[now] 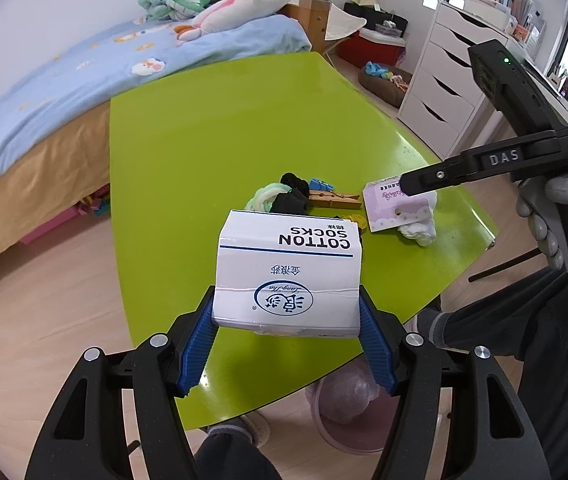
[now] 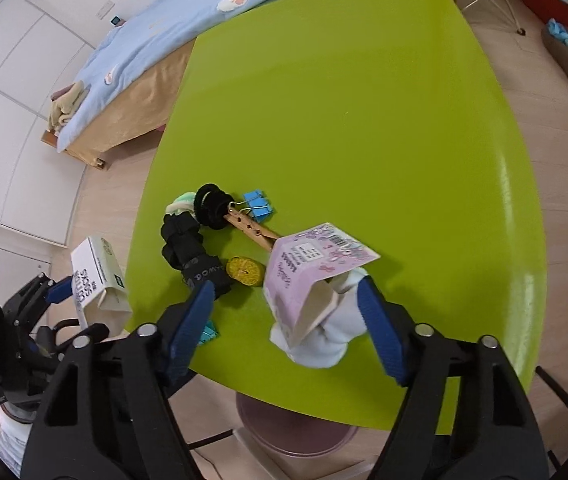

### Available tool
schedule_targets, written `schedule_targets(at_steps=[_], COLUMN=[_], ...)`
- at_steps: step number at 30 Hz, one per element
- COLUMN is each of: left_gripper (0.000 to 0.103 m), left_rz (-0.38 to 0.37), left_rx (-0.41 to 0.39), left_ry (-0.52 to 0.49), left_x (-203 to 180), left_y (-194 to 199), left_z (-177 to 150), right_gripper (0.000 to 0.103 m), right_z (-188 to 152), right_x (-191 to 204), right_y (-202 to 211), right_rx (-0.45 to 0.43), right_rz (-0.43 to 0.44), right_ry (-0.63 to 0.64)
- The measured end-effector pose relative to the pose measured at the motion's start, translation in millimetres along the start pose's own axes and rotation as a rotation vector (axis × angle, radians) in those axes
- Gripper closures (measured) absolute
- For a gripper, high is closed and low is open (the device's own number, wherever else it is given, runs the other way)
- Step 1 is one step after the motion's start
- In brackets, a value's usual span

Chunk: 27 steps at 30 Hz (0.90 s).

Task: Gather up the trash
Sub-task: 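Grasp the pink card with the right gripper while the left gripper holds the box, then carry the pink card over the wastebasket and open the right gripper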

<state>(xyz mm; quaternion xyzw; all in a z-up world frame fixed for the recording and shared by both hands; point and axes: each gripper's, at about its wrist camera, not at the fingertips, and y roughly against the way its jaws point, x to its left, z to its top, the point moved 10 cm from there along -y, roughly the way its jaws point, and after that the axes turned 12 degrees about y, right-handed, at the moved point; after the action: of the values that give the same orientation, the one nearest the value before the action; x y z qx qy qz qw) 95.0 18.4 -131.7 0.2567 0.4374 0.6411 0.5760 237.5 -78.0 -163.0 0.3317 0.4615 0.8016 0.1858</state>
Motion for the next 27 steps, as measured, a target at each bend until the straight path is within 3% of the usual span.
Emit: schedule_targets(at_steps=[7,9,11,18,27], left_gripper=[0.04,0.04,0.04,0.04,0.04], left_rz=[-0.012,-0.012,-0.013,-0.018,-0.03], left_rx=[0.003,0.004,0.003,0.001,-0.026], left_ry=[0.006,0.007,0.01,0.014,0.01], left_x=[1,1,1,2,-5], left_y=[-2,-2,-3,-3,11], left_z=[1,0,0,-1,-1], right_gripper=[0.062,0.078,0.084,0.094,0.097], right_z=[5,6,6,11,5], right_x=[1,1,1,6,28], right_y=[-5,-6,-7,2,34], right_rx=[-0.012,-0.013,-0.018,-0.053,-0.093], right_rz=[0.004,0.004,0.003,0.004,-0.012], right_ry=[0.003,0.003,0.007,0.024,0.098])
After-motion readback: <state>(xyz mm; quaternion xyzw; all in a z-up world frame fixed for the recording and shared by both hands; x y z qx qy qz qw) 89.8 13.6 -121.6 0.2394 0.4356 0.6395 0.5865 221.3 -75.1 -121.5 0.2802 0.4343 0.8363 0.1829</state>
